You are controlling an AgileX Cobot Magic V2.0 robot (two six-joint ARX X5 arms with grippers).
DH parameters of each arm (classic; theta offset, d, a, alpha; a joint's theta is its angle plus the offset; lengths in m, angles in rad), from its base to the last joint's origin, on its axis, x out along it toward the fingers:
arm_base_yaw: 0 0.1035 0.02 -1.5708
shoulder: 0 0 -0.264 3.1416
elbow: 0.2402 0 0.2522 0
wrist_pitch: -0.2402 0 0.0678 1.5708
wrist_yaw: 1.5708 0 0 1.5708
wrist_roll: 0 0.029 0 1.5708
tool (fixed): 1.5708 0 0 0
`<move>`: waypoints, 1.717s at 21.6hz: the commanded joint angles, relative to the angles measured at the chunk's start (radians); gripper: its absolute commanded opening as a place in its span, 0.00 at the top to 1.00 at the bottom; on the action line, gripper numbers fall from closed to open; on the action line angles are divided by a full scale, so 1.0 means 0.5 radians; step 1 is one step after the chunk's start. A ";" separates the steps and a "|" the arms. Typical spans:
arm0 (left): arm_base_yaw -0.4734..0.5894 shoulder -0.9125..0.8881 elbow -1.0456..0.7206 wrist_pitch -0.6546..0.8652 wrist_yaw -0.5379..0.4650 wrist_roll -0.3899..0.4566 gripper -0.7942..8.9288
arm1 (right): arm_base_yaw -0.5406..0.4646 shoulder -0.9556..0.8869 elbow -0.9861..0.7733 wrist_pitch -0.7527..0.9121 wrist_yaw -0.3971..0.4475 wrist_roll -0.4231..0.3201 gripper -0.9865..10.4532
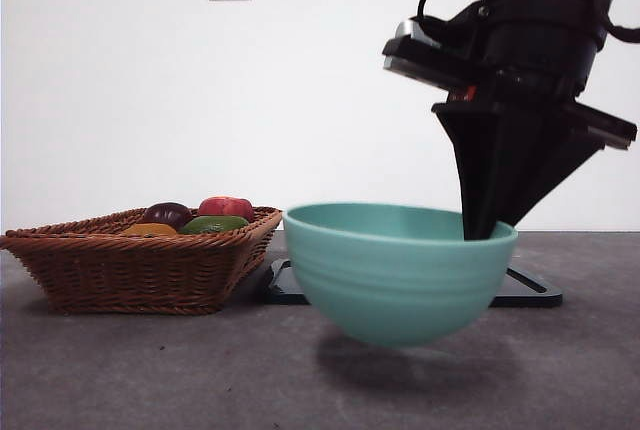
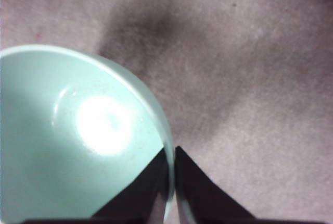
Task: Pick up the wifruite, put it on the bowl, pick up the plate, put it on desk
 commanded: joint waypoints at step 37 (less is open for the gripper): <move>-0.014 0.005 0.025 0.023 0.012 0.030 0.34 | 0.031 -1.821 -0.105 -0.593 0.042 -0.053 0.38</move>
